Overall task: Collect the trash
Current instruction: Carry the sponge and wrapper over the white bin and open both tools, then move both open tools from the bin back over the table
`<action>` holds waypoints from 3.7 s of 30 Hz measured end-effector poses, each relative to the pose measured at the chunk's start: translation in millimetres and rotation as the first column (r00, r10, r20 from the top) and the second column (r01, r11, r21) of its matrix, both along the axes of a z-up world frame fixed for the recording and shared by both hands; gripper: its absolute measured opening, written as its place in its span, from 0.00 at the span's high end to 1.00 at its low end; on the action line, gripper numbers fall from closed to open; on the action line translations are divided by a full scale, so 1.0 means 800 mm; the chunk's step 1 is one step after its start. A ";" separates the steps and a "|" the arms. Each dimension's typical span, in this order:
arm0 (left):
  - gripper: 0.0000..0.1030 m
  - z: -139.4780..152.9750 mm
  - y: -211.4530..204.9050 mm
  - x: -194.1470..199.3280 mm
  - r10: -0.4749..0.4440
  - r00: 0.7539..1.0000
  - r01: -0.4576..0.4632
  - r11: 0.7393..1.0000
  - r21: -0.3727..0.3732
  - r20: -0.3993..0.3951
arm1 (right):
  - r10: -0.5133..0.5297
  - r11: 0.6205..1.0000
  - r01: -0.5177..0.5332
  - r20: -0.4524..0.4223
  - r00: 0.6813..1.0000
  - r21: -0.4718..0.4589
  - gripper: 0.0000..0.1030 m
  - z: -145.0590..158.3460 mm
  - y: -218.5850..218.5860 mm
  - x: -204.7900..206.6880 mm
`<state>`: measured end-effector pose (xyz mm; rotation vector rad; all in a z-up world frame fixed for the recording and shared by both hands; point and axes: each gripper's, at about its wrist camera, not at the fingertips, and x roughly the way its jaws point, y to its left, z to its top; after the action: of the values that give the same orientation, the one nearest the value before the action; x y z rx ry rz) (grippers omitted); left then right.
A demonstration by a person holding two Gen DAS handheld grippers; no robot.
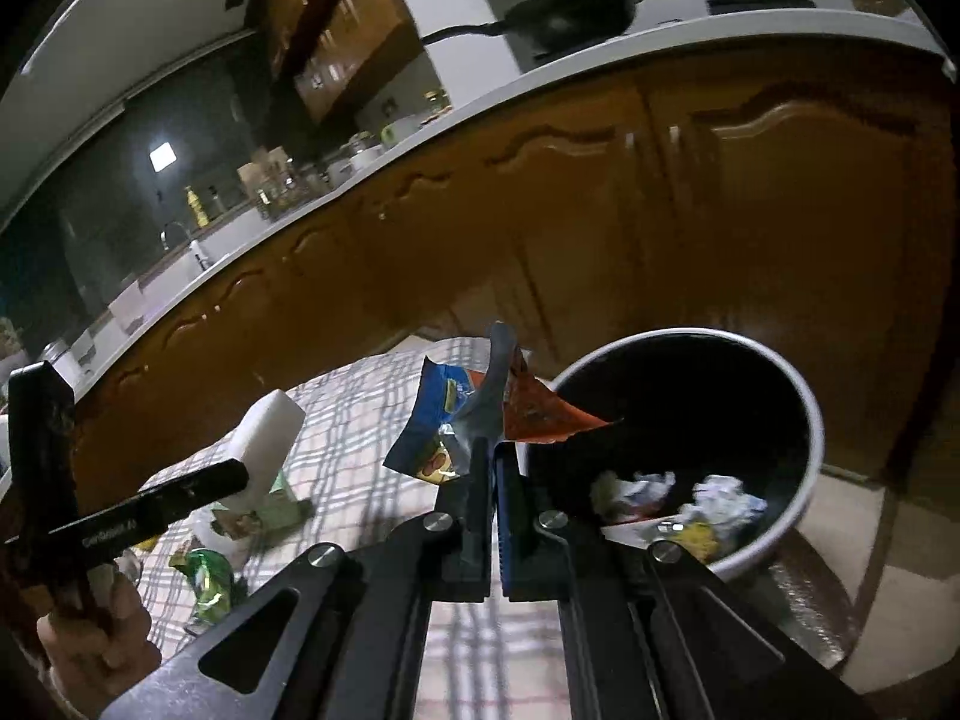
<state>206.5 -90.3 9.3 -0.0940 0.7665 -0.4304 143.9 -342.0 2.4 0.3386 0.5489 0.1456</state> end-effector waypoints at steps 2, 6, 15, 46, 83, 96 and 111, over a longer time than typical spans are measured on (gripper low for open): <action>0.57 -0.002 -0.018 -0.003 -0.023 1.000 0.023 1.000 0.004 -0.006 | -0.016 1.000 0.016 0.000 1.000 0.001 0.99 -0.001 -0.012 -0.005; 0.57 -0.005 -0.047 -0.003 -0.066 0.998 0.067 0.998 0.012 -0.015 | -0.033 0.999 0.033 -0.006 0.999 0.003 0.99 -0.004 -0.025 -0.008; 0.57 -0.008 -0.107 0.005 -0.151 0.988 0.152 0.988 0.022 -0.028 | -0.053 0.999 0.053 -0.011 0.999 -0.009 0.99 -0.007 -0.055 0.001; 0.49 -0.056 -0.216 0.073 -0.224 0.964 0.239 0.965 0.104 -0.140 | -0.039 0.999 0.043 -0.162 0.986 0.023 0.75 -0.061 -0.116 0.060; 0.38 -0.051 0.048 -0.039 0.073 0.985 -0.080 0.996 -0.037 -0.158 | 0.166 0.983 -0.158 -0.082 0.983 0.096 0.16 -0.044 0.036 -0.011; 0.39 -0.052 0.174 -0.079 0.248 0.958 -0.256 0.966 -0.036 -0.146 | 0.324 0.944 -0.313 -0.112 0.939 0.104 0.16 -0.057 0.128 -0.013; 0.38 -0.063 0.282 -0.063 0.405 0.898 -0.417 0.908 -0.043 -0.172 | 0.502 0.865 -0.495 -0.155 0.851 0.084 0.17 -0.063 0.229 0.006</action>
<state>156.3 135.2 -41.1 -0.3631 0.8619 -0.0476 148.8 -159.0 -47.8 0.2418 0.8006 0.6397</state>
